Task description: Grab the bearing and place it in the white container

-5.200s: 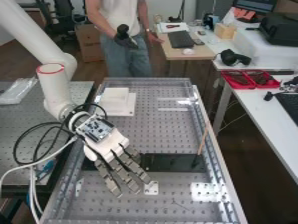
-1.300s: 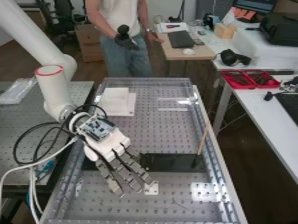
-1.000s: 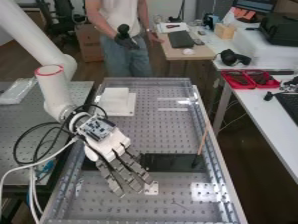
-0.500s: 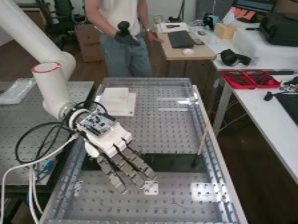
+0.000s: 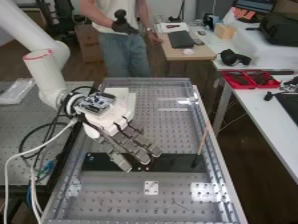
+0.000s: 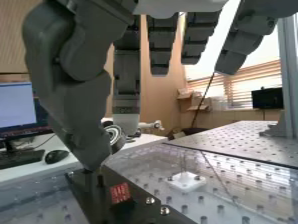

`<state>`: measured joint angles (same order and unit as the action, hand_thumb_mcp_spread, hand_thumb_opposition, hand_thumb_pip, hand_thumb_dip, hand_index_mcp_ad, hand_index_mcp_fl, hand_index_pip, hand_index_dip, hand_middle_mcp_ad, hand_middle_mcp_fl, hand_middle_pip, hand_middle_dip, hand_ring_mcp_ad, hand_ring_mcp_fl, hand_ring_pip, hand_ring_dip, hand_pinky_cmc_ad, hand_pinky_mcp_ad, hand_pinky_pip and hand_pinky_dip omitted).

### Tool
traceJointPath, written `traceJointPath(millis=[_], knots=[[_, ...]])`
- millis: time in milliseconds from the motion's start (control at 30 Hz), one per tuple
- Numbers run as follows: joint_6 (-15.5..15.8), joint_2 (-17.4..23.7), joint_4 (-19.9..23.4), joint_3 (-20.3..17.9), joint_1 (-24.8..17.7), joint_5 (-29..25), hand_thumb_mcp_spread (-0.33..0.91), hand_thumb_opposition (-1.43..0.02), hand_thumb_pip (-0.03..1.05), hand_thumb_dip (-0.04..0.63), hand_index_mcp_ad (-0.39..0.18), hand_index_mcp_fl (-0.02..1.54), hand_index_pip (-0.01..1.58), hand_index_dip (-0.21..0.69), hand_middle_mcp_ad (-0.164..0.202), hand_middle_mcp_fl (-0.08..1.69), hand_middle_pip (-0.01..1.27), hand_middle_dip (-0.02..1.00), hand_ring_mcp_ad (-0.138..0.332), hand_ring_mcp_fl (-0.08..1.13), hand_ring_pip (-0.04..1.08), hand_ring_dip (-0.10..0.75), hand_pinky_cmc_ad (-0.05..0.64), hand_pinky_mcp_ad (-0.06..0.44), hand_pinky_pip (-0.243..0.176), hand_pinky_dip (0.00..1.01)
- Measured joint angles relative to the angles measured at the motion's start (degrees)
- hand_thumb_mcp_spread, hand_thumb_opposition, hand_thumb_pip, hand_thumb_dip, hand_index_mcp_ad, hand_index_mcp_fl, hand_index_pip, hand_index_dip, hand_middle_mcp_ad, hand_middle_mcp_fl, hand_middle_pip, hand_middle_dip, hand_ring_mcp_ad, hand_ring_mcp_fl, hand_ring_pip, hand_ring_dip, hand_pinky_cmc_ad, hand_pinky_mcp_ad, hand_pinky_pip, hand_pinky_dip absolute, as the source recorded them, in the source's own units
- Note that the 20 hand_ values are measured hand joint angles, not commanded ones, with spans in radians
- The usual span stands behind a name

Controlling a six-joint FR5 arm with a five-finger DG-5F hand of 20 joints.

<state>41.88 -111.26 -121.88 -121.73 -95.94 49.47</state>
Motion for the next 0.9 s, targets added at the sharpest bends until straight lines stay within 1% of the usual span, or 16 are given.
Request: traceJointPath(millis=[133, 300, 400, 500, 633, 767, 833, 900], knots=[[0.3, 2.9, -1.3, -1.0, -1.2, 0.4, 0.44, -0.96, 0.51, 0.253, -0.056, 0.43, 1.46, 0.082, 0.052, 0.12, 0.14, 0.20, 0.108, 0.02, 0.10, 0.087, 0.335, 0.244, 0.003, 0.21], [1.6, 7.7, -2.9, -2.9, -4.9, 0.4, 0.44, -0.96, 0.51, 0.253, -0.056, 0.43, 1.46, 0.082, 0.052, 0.12, 0.14, 0.20, 0.108, 0.02, 0.10, 0.087, 0.335, 0.244, 0.002, 0.21], [2.4, 9.8, -3.6, -3.7, -7.1, 0.0, 0.44, -0.96, 0.51, 0.253, -0.054, 0.43, 1.46, 0.091, 0.052, 0.12, 0.14, 0.20, 0.108, 0.02, 0.10, 0.087, 0.335, 0.244, 0.005, 0.21], [3.3, 12.4, -4.8, -4.8, -10.5, -1.0, 0.44, -0.96, 0.51, 0.253, -0.054, 0.43, 1.46, 0.098, 0.052, 0.12, 0.14, 0.20, 0.108, 0.02, 0.10, 0.087, 0.335, 0.244, 0.005, 0.21], [4.1, 14.5, -6.2, -5.4, -14.2, -2.6, 0.44, -0.96, 0.51, 0.253, -0.054, 0.43, 1.46, 0.098, 0.051, 0.12, 0.14, 0.20, 0.108, 0.02, 0.10, 0.087, 0.335, 0.244, 0.002, 0.21], [4.6, 16.4, -7.9, -5.9, -19.3, -5.4, 0.44, -0.96, 0.51, 0.253, -0.054, 0.43, 1.46, 0.098, 0.051, 0.12, 0.14, 0.20, 0.108, 0.02, 0.10, 0.087, 0.335, 0.244, 0.002, 0.20], [4.7, 16.9, -8.4, -6.1, -21.2, -6.6, 0.44, -0.96, 0.51, 0.253, -0.054, 0.43, 1.46, 0.098, 0.051, 0.12, 0.14, 0.20, 0.108, 0.02, 0.10, 0.087, 0.335, 0.244, 0.021, 0.21], [4.8, 17.6, -9.3, -6.2, -23.9, -8.3, 0.44, -0.96, 0.51, 0.253, -0.054, 0.43, 1.46, 0.098, 0.051, 0.12, 0.14, 0.20, 0.110, 0.02, 0.10, 0.087, 0.335, 0.244, 0.021, 0.21]])
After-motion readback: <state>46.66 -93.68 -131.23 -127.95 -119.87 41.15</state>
